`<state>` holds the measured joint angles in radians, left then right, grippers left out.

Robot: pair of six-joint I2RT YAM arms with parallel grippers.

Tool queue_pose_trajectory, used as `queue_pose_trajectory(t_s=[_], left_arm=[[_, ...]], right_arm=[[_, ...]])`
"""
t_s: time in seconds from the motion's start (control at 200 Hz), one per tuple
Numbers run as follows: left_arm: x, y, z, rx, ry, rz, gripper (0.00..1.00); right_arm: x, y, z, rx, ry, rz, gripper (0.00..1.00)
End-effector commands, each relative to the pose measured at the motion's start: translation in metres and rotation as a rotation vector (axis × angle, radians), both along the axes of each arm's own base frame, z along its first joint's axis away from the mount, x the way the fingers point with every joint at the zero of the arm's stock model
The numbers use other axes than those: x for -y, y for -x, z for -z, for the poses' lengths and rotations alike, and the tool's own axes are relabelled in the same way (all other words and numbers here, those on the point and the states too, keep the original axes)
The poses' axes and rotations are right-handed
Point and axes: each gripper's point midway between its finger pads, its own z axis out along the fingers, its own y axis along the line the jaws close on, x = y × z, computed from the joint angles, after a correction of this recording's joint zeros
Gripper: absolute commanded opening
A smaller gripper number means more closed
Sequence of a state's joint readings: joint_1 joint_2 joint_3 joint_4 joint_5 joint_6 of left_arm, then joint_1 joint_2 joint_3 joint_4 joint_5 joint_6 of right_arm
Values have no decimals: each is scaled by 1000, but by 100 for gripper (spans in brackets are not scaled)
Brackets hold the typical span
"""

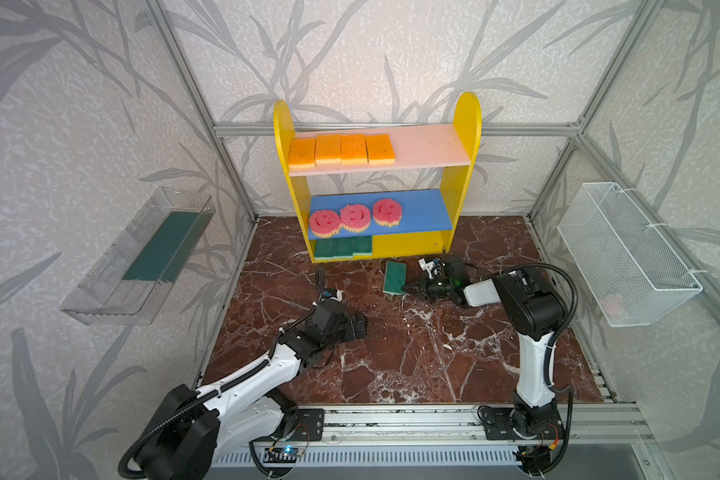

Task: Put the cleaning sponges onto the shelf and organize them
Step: 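Carry the green pad with the right gripper into the lower shelf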

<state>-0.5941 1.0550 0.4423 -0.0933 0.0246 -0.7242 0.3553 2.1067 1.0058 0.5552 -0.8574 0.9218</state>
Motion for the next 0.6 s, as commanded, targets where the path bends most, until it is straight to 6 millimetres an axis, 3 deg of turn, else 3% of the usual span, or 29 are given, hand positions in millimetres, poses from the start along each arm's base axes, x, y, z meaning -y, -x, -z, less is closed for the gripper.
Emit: queue_pose_trajectory(t_s=[0.0,0.325,0.595], left_arm=[[-1,0,0,3,-8,11,96],[-11,4,1,11,-37,-18,96],[-11,1,3,5,-53,-16,96]], right_arm=[[-3,-11,2,-15,6,-16,0],[-14,-55,-5,-4,-10,-21,0],[-18,-77,-11,11,-2,-18,0]])
